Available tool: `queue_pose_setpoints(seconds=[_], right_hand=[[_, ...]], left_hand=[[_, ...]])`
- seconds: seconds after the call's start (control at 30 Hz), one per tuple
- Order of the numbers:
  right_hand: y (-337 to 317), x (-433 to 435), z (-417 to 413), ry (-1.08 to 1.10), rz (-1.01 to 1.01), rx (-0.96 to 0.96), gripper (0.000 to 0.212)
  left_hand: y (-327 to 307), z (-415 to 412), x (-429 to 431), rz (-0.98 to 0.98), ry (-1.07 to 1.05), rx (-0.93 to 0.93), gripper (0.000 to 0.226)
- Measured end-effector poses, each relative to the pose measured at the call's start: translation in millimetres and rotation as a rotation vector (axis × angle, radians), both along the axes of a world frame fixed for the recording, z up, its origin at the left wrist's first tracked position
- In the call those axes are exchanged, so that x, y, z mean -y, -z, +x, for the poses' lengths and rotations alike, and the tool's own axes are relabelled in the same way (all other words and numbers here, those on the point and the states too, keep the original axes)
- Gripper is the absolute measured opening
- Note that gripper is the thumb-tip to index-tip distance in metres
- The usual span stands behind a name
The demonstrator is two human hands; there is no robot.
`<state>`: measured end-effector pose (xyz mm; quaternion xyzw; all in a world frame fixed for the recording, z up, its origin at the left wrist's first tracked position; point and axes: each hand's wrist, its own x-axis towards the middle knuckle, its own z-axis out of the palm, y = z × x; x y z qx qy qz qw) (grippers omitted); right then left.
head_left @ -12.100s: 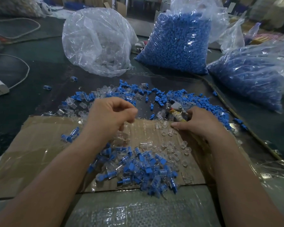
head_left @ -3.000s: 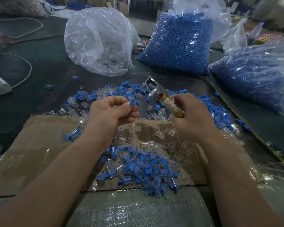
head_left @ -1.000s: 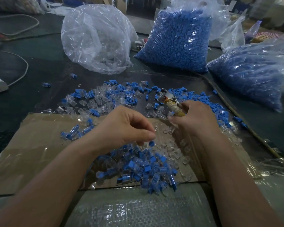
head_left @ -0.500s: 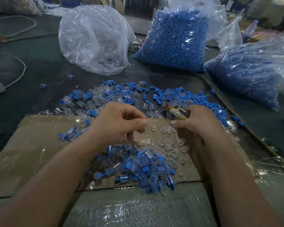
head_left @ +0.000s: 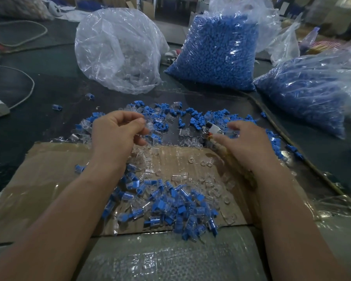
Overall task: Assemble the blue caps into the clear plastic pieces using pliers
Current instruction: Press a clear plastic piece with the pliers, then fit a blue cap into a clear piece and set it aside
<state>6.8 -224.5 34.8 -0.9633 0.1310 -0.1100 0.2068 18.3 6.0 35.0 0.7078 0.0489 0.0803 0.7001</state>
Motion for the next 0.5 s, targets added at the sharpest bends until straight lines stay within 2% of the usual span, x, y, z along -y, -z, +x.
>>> queue_pose_setpoints(seconds=[0.07,0.1,0.17,0.23,0.33,0.5], right_hand=[[-7,-16,0,-0.114,0.06,0.18,0.042],[-10,-26,2,-0.199,0.073,0.189,0.033],[-13,-46,6,-0.391,0.034,0.08,0.024],[-11,-65,15,-0.522,-0.058,-0.083,0.026],[-5,-86,29,-0.562,-0.171,-0.236,0.036],[6,-98,39,-0.578,-0.138,-0.224,0.039]], left_hand=[[0,0,0,-0.012,-0.006,0.008,0.017],[0,0,0,-0.018,-0.007,0.014,0.017],[0,0,-1,-0.023,-0.005,0.017,0.018],[0,1,0,-0.03,-0.003,0.017,0.018],[1,0,0,-0.029,-0.002,0.018,0.018],[0,0,0,-0.033,0.006,0.017,0.017]])
